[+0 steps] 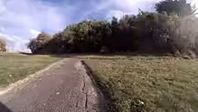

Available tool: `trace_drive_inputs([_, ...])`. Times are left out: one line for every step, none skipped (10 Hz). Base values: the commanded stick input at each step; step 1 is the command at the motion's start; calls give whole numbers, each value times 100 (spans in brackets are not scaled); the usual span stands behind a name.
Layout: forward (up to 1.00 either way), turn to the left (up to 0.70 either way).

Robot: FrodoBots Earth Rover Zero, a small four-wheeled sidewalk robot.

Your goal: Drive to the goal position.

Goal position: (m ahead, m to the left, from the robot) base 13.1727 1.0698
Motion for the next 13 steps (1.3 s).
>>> trace_drive_inputs([0, -22])
trace_drive_inputs([0, -44])
trace_drive_inputs([0, -67])
trace_drive_inputs([0, -33])
trace_drive_inputs([0, -7])
trace_drive_inputs([0, -1])
trace_drive_inputs([0, 0])
trace_drive_inputs([0, 0])
trace_drive_inputs([0, 0])
trace_drive_inputs([0, 0])
trace_drive_inputs([0, 0])
trace_drive_inputs([0, 0])
trace_drive_inputs([0, 0])
